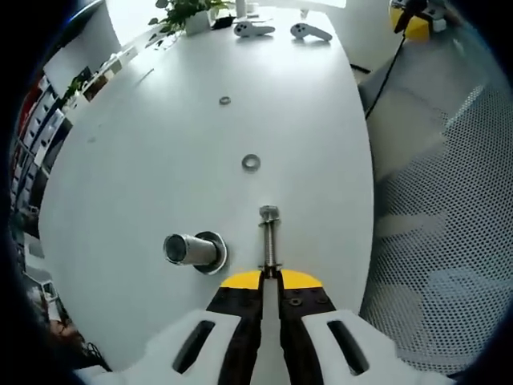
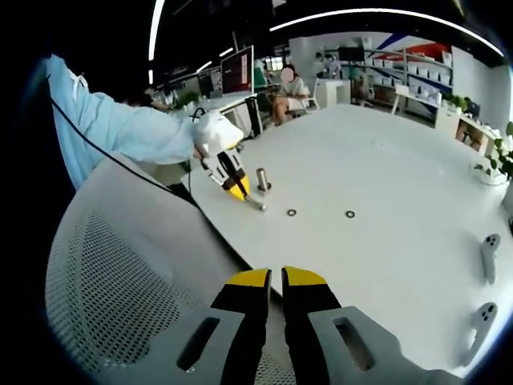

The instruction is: Place the washer onto the threaded stud by aligning its center hole with the stud, sliding it down to the base, and recovering from edge contact or off-axis alignment until the washer reaches the visible bottom stop.

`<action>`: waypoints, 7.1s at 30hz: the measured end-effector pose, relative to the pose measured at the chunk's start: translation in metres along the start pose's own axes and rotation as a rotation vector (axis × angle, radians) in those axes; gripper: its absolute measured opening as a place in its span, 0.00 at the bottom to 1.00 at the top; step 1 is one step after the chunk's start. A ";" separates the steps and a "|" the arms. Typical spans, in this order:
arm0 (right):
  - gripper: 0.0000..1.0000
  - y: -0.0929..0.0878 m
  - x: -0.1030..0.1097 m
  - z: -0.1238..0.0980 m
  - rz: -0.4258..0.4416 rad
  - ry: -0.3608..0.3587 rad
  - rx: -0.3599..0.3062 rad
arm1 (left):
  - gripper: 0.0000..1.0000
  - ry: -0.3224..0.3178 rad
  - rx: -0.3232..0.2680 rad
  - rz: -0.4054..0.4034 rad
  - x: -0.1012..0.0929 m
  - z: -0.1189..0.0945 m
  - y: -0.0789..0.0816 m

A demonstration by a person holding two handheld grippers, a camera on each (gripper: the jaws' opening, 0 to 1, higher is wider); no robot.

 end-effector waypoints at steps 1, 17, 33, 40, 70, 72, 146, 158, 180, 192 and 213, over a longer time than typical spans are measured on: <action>0.08 0.000 0.000 0.000 0.001 0.000 -0.002 | 0.03 -0.004 0.003 0.001 0.000 -0.001 0.002; 0.08 0.004 0.001 -0.002 0.006 0.015 -0.054 | 0.03 -0.055 0.180 0.116 -0.005 -0.006 0.051; 0.08 0.009 0.006 -0.003 -0.001 0.070 -0.113 | 0.03 -0.091 0.380 0.165 -0.011 0.007 0.100; 0.08 0.008 0.008 -0.003 -0.009 0.096 -0.113 | 0.03 -0.080 0.406 0.178 -0.015 0.014 0.115; 0.09 0.000 0.011 0.001 -0.008 0.117 -0.029 | 0.08 0.023 0.004 0.049 -0.043 -0.069 0.095; 0.09 -0.001 0.011 0.001 -0.008 0.117 -0.020 | 0.08 0.058 -0.047 0.007 -0.045 -0.083 0.088; 0.03 0.047 -0.039 0.003 -0.070 0.089 -0.022 | 0.00 0.395 -0.840 -0.478 -0.126 -0.147 0.001; 0.10 0.059 -0.053 0.040 -0.162 0.121 0.206 | 0.00 0.398 -0.739 -0.448 -0.124 -0.130 0.002; 0.29 0.055 -0.093 0.086 -0.269 0.084 0.334 | 0.00 0.441 -0.704 -0.509 -0.119 -0.128 -0.008; 0.29 0.063 -0.111 0.142 -0.394 0.153 0.444 | 0.00 0.443 -0.692 -0.514 -0.118 -0.127 -0.009; 0.28 0.056 -0.123 0.204 -0.453 0.164 0.494 | 0.00 0.469 -0.691 -0.529 -0.117 -0.128 -0.014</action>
Point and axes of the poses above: the point that each gripper's makers call its tool centre point, and the gripper's own axes: z roughly forward along the fingers, x roughly to its left, y roughly out of its top, the point moved 7 cm from there along -z, roughly backward along the fingers, and after that the axes turned 9 degrees about -y, right-handed, at the moved point
